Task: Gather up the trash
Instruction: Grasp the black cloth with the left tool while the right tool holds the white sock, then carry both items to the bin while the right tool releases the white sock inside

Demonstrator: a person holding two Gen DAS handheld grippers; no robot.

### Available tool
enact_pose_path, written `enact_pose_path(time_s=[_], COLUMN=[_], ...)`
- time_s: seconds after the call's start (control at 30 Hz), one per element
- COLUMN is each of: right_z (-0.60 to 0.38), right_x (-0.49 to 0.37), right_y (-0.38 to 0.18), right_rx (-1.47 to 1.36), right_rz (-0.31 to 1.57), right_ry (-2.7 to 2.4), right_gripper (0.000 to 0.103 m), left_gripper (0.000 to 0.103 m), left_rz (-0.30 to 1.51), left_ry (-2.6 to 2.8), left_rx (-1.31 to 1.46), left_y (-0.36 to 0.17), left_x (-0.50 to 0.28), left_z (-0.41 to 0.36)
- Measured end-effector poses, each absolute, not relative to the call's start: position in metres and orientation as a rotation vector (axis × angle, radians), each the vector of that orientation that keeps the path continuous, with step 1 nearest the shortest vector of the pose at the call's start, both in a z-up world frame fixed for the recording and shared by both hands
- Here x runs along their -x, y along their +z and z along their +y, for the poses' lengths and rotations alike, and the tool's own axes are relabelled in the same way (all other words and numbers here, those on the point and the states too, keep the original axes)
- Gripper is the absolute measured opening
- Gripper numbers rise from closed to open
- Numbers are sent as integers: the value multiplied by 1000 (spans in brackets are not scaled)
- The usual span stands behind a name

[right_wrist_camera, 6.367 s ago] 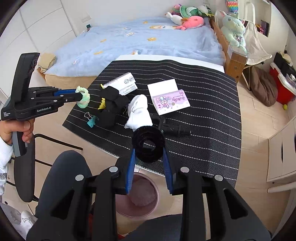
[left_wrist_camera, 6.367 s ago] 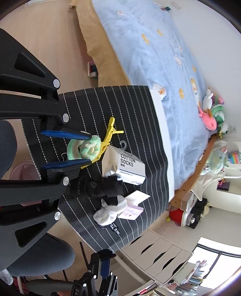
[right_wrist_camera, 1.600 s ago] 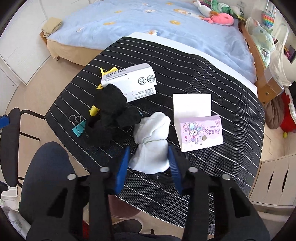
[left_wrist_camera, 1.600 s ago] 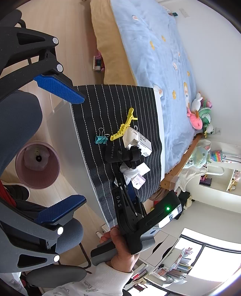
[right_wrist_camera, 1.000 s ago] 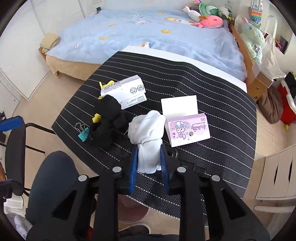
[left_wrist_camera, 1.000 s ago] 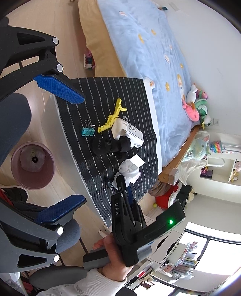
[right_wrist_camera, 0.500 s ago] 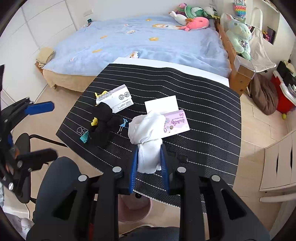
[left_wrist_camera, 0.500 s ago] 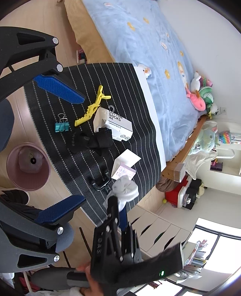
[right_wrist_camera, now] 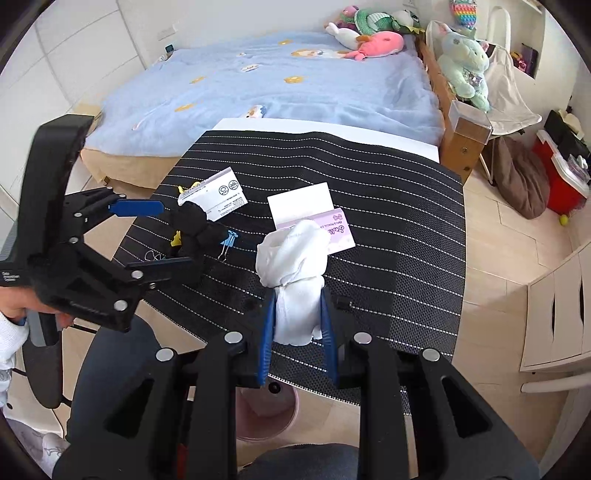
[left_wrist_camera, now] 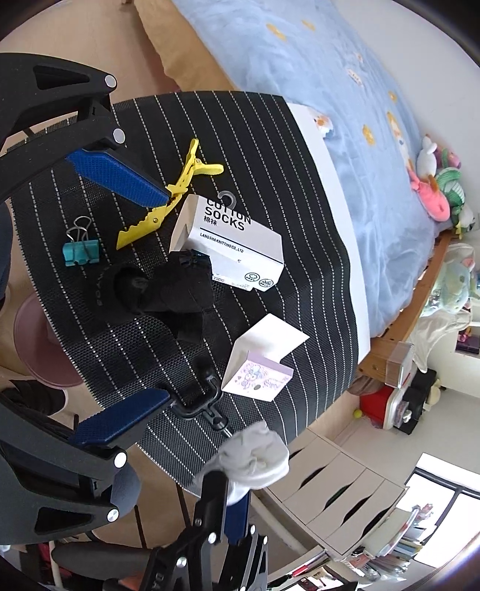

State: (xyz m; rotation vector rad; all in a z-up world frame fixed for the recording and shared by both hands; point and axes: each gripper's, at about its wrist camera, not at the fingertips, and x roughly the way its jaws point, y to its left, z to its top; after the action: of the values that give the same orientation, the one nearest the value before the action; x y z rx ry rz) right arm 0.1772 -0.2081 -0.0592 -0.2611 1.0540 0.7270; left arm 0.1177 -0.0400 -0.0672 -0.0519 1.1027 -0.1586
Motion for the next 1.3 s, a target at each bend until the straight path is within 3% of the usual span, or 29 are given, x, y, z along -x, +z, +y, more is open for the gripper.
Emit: enact_pose_path(time_s=[0.13,0.2,0.4,0.6,1.3], right_z=[-210,-210,-210,-207,-203], right_x=[-176,-176,-177,-175,-140], right_y=[-61,-61,-64,-64,-30], right_rx=[256,253,246,244,255], right_rz=[1057,1058,1060,1056,962], right_ry=[728,729,732,741,778], right_gripper=[23,23,23,23,23], left_gripper=[76,59,26,22,22], left_rz=[1132,1141,1147,1133,995], left_ry=[-150,-147,-149,-162,-191], left_rx=[55,62,55,43,36], left_y=[-78,-82,-85,-80,-23], left_x=[-122,-123,-122,-118,-75], left_z=[-40,-40,-41,-42,-41])
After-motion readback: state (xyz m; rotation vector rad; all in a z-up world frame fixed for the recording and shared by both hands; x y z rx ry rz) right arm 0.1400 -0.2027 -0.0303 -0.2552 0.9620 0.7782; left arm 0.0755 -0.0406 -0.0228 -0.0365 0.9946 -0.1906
